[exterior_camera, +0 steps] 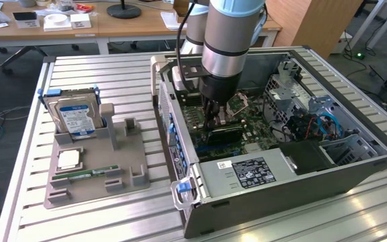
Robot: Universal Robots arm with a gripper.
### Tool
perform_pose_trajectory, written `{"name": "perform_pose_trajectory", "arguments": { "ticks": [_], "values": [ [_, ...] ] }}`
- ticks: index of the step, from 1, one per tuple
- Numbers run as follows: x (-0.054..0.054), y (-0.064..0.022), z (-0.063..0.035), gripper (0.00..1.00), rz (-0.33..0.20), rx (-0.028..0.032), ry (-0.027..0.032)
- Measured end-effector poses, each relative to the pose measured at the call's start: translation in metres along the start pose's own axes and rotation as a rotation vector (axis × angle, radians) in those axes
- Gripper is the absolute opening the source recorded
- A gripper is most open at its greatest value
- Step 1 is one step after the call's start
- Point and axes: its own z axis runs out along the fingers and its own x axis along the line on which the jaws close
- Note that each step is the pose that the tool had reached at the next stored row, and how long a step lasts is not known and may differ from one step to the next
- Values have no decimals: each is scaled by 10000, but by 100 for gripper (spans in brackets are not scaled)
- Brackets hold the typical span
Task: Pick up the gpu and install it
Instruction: 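Press down on the gpu until it lock into place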
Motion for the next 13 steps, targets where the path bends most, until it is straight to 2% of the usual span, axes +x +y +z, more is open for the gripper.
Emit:
{"name": "perform_pose_trajectory", "arguments": {
  "ticks": [6,9,13],
  "values": [
    [-2,-1,-18,11,0,7,-16],
    [-2,-2,-57,11,0,1,-3],
    [-2,-2,-62,11,-1,1,-1]
  ]
}}
